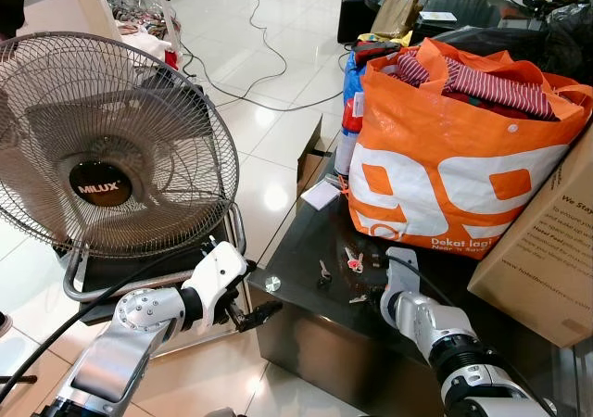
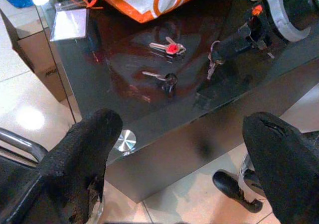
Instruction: Hang keys on a hook
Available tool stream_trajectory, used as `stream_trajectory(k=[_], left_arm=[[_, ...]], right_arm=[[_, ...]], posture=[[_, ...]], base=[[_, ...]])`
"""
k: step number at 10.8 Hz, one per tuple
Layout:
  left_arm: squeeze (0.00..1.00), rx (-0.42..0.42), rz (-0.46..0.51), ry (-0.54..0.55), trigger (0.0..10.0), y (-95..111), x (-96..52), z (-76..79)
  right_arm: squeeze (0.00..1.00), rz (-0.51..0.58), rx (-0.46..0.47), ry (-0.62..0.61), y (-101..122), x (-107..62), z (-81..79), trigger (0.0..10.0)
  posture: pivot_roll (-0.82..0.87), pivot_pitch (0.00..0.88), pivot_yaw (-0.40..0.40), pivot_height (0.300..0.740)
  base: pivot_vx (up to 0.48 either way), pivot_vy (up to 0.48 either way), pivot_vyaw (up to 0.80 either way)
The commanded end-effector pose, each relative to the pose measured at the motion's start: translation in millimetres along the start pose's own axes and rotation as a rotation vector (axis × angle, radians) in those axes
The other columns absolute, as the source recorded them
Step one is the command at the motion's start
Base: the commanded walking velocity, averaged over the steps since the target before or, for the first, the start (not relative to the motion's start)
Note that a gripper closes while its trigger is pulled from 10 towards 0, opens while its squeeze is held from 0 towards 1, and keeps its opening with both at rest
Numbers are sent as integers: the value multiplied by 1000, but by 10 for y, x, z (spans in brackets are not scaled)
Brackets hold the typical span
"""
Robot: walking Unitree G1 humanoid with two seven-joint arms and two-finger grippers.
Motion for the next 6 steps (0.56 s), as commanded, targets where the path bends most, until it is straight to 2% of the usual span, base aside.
stream_trajectory(k=[1, 6], left_arm=[[0, 2, 8, -13, 10000, 26, 2, 24], [0, 7, 12, -16, 10000, 44, 21, 24]], right_arm=[[0, 21, -12, -2, 81, -3, -12, 0], [0, 26, -9, -8, 85, 8, -2, 0]], posture=[[-157, 0, 7, 740], [-158, 0, 13, 740]], base=[[0, 0, 0], [0, 0, 0]])
Point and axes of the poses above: a point about 5 cm out from each wrist's last joint towards the gripper, its own x axis pointing out of the wrist towards the gripper, its own y axis along the axis of the wrist's last joint, z = x × y, the point moved 2 cm from there along x, pointing out of the wrist towards the gripper, and after that the axes turned 4 degrees about x, right-handed, at the moved point
